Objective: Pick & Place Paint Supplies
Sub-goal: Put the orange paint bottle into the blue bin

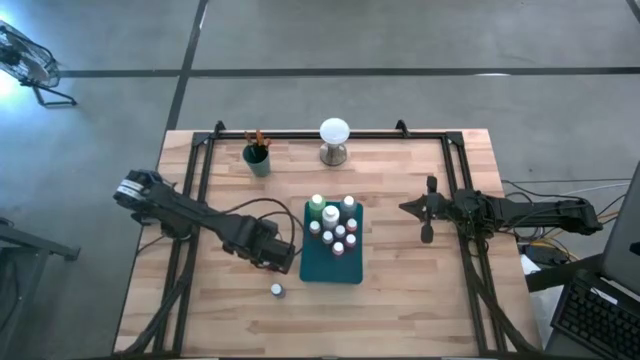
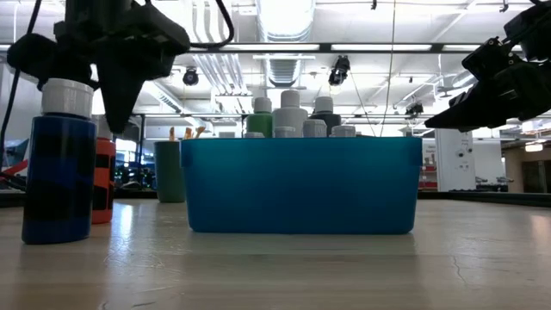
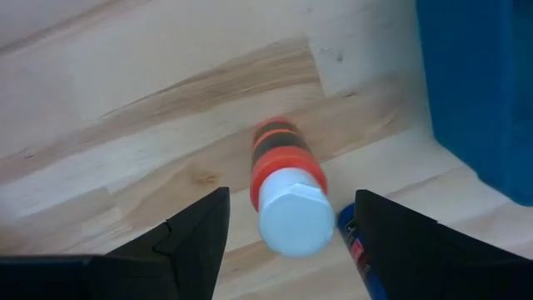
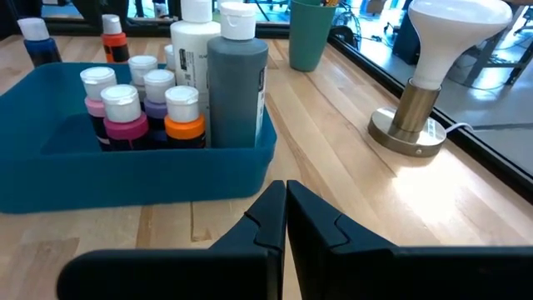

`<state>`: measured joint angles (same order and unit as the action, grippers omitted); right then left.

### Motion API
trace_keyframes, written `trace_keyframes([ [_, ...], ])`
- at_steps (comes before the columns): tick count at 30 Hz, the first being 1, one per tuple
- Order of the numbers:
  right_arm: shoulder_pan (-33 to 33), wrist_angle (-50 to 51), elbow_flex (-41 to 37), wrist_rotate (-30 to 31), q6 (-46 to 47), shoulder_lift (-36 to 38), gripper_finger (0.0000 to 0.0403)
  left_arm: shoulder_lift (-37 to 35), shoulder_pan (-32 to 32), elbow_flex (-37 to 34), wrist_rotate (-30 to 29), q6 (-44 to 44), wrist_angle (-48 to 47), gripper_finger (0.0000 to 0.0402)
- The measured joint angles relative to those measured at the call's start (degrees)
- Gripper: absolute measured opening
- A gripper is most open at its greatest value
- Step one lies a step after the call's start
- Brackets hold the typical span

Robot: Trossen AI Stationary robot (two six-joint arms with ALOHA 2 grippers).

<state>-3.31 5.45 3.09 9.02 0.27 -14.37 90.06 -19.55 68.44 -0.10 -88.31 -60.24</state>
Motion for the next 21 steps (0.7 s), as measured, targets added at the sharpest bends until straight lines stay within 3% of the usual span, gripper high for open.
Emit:
trace_keyframes([
  [13, 0.0, 0.0, 0.0, 0.0, -0.6, 0.0, 0.0008, 0.0, 0.7, -2.2, 2.5, 0.9, 2.5, 0.0261],
  [21, 0.0, 0.0, 0.0, 0.0, -0.6, 0.0, 0.0008, 0.0, 1.5, -2.2, 1.7, 1.7, 2.3, 0.0227],
])
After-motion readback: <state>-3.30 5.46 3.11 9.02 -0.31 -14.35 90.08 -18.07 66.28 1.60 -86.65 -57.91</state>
